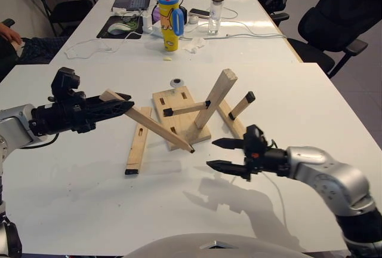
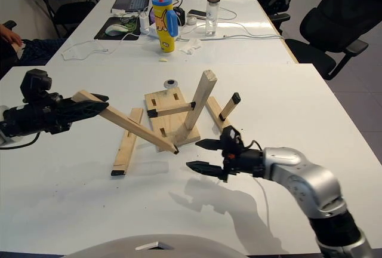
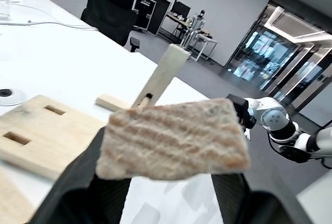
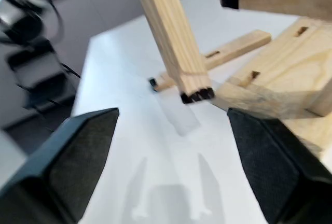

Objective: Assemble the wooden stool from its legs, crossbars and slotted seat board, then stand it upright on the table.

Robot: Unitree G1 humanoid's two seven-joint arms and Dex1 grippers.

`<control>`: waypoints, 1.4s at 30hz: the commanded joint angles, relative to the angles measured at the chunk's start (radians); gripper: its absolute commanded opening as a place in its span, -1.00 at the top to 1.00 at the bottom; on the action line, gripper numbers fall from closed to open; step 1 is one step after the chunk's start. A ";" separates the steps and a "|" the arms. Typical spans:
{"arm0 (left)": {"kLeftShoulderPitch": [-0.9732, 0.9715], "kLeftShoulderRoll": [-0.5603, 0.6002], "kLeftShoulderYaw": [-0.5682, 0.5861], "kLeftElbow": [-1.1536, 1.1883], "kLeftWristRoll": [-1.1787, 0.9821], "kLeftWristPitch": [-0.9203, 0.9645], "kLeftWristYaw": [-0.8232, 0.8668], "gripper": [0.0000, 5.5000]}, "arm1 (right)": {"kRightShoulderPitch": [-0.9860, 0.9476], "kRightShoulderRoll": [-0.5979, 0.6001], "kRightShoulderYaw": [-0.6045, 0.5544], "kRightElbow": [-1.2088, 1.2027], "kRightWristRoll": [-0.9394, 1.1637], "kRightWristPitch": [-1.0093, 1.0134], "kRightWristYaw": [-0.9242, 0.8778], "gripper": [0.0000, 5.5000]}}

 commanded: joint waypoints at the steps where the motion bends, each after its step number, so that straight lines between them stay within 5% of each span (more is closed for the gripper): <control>1: -0.075 0.037 -0.024 0.028 0.086 -0.043 -0.064 0.26 | -0.075 0.062 0.144 0.076 -0.233 -0.167 -0.036 -0.41; 6: -0.144 0.032 -0.086 0.065 0.200 -0.087 -0.102 0.26 | -0.123 0.123 0.288 0.255 -0.515 -0.363 -0.101 -0.41; 15: -0.226 -0.009 -0.179 0.122 0.355 -0.169 -0.153 0.26 | -0.200 0.260 0.301 0.427 -0.622 -0.441 -0.139 -0.41; 42: -0.345 -0.026 -0.365 0.241 0.661 -0.328 -0.291 0.27 | -0.209 0.300 0.390 0.506 -0.665 -0.065 -0.075 -0.41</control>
